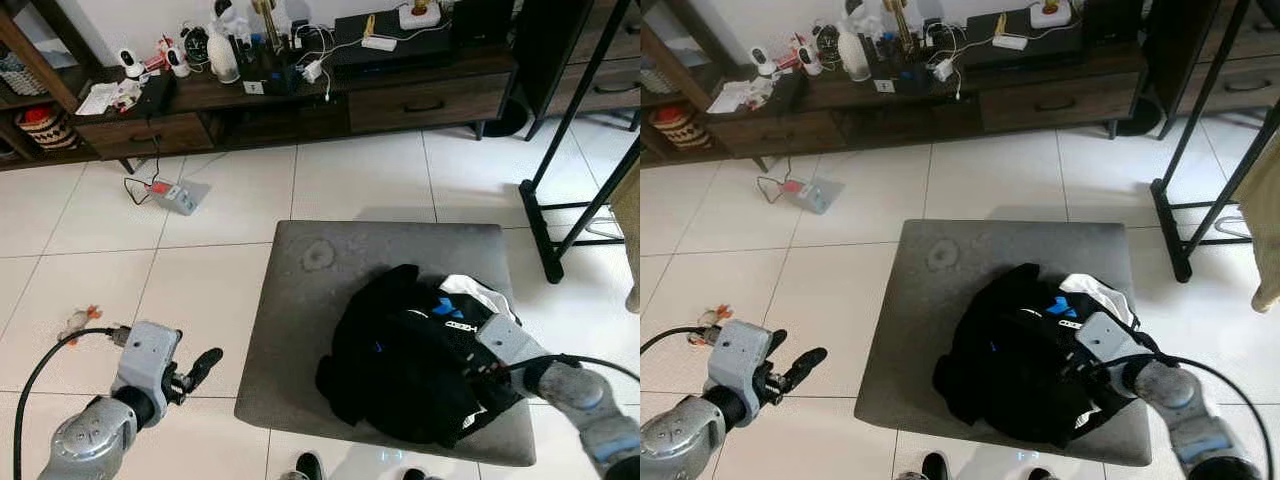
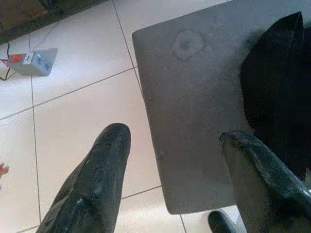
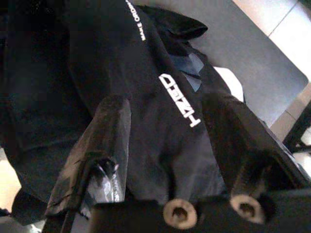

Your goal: Hang hanger

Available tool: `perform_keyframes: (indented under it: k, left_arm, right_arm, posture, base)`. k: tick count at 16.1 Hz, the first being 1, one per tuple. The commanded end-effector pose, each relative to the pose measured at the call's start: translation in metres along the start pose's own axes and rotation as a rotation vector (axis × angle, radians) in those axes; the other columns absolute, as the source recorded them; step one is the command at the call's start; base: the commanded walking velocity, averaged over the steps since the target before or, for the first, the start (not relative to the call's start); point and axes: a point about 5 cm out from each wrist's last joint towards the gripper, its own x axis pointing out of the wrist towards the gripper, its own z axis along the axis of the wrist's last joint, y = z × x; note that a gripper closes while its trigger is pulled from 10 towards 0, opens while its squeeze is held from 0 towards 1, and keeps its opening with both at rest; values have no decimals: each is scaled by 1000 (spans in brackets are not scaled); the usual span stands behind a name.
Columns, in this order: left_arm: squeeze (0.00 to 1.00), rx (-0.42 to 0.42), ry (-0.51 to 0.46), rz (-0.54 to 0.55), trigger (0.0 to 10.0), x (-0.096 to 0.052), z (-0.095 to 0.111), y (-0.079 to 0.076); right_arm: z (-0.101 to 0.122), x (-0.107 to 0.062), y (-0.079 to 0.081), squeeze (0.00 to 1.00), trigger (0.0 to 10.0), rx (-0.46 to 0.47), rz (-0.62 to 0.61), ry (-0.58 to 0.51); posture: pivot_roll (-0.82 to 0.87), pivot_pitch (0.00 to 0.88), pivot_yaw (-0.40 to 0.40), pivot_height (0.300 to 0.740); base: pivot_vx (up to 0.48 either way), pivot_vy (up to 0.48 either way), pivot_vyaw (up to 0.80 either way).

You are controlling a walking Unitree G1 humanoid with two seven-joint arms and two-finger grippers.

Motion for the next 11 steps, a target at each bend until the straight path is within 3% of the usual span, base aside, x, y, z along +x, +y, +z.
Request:
perform_keyframes:
  k: [1, 4, 8, 9, 10, 11]
  left_arm:
    - [0, 15, 30, 15, 10000, -7, -5, 5]
    - [0, 15, 32, 8, 10000, -6, -6, 3]
    - [0, 17, 29, 5, 10000, -7, -6, 1]
    - [0, 20, 30, 8, 10000, -9, -6, 3]
    - [0, 22, 31, 12, 10000, -10, -6, 4]
    - [0, 23, 33, 14, 10000, -10, -6, 4]
  right_arm:
    - [-8, -4, 3, 0, 10000, 23, 51, 11]
    - [-19, -8, 14, 0, 10000, -18, 157, 64]
    - [-17, 8, 31, 0, 10000, 5, 119, 37]
    - [-18, 11, 34, 0, 8627, 2, 96, 46]
    - [-19, 14, 35, 0, 4431, 6, 72, 59]
    - [-22, 15, 36, 0, 1059, 4, 66, 82]
  posture:
    - [125, 340, 171, 740]
    - [116, 330, 168, 740]
    - [132, 322, 173, 740]
    - [137, 322, 175, 740]
    - [141, 324, 176, 740]
    - [142, 324, 176, 740]
  base:
    - [0, 0, 0]
    - [0, 0, 0]
    - [0, 0, 0]
    - [0, 0, 0]
    - [0, 0, 0]
    - [0, 0, 0]
